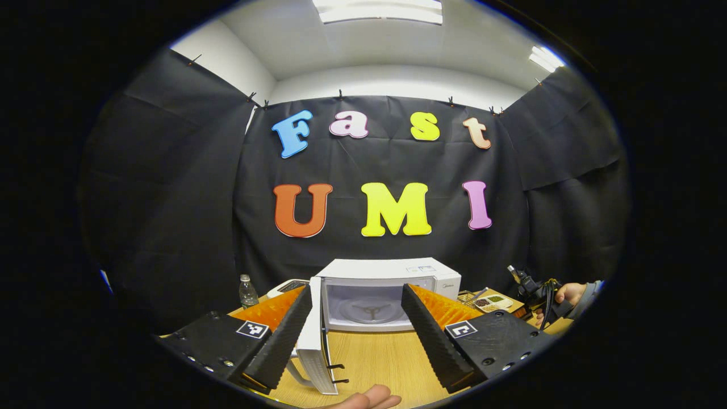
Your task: Open the microwave oven with the left hand, put the food in, and close the microwave oven.
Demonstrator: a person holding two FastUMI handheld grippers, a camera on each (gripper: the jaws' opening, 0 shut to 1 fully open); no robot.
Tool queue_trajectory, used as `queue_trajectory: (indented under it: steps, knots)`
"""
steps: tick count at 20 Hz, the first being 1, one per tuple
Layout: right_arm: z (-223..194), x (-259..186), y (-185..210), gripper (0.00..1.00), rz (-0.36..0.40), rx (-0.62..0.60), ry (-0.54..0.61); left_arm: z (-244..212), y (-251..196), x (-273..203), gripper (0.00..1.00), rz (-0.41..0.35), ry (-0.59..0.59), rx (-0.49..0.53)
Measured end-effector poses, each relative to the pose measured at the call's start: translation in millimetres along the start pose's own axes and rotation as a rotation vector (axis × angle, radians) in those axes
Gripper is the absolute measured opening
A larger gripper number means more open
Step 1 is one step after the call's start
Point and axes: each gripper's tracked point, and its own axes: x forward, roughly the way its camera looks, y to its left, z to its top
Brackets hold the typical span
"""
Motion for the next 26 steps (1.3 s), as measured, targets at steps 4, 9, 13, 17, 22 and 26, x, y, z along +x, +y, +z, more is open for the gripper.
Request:
queue_trajectory:
  steps: [4, 9, 13, 17, 22, 26]
  knots:
    - [-9.3, -15.5, 12.1, 0.05, -0.069, -0.121, -0.035, 9.1, -4.2, -11.1, 0.96, -0.057, -0.028, -0.066]
    - [-12.1, -47.5, 47.5, 0.05, -0.237, -0.355, -0.150, 16.1, 5.2, -28.2, 0.94, -0.065, -0.053, -0.071]
    - [-11.4, -60.5, 81.5, 0.05, -0.368, -0.567, -0.253, 15.0, 9.9, -40.6, 0.93, -0.087, -0.054, -0.086]
    - [-5.4, -43.6, 119.2, 0.05, -0.424, -0.697, -0.337, 5.7, 22.5, -44.0, 0.93, -0.067, -0.005, -0.073]
    - [12.3, -4.2, 160.3, 0.13, -0.398, -0.693, -0.397, 5.7, 35.7, -46.9, 0.93, -0.054, 0.038, -0.049]
    - [42.1, 35.6, 185.1, 0.05, -0.410, -0.668, -0.462, 8.6, 47.3, -51.1, 0.93, -0.042, 0.058, -0.078]
